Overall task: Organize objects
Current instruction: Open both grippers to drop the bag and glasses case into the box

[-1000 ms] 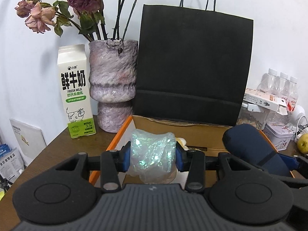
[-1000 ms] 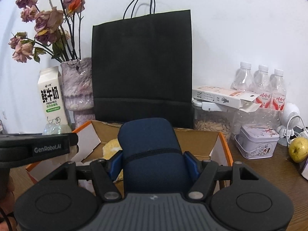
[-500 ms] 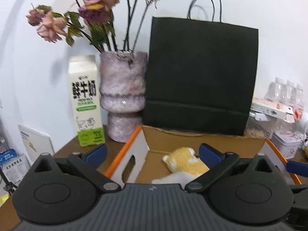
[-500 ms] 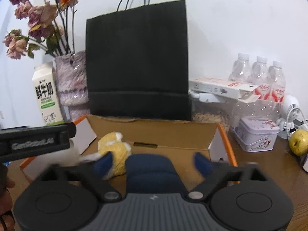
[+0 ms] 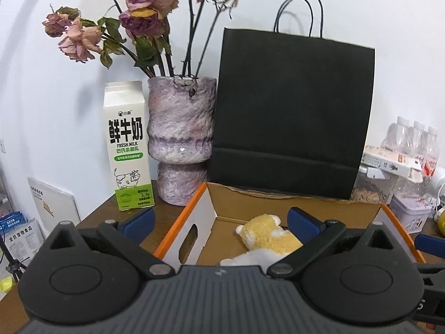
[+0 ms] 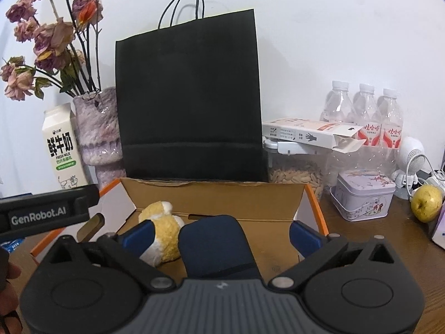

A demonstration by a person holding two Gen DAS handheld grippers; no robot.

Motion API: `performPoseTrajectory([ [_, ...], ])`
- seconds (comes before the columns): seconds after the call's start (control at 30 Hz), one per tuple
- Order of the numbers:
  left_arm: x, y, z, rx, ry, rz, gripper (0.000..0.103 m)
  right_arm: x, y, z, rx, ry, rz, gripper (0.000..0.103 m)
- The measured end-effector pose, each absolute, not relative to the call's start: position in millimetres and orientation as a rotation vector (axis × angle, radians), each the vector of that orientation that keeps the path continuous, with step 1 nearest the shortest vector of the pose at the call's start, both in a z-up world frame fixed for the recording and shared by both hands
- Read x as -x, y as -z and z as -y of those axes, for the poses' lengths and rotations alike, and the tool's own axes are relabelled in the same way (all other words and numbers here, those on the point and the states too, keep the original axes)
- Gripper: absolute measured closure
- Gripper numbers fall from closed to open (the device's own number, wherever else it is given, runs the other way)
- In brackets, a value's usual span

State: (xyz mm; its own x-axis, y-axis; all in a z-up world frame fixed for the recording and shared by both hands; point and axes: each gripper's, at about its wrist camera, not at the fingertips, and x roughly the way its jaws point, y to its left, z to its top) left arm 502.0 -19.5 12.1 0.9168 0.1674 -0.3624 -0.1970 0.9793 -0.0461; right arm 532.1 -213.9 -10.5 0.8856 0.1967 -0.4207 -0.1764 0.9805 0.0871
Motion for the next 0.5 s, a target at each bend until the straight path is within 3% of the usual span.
performPoseTrajectory([
  [0.5, -467, -31, 15, 0.114, -0.156, -0.330, 0.000, -501, -13, 232, -0.066, -0.206, -0.422, 0.000],
])
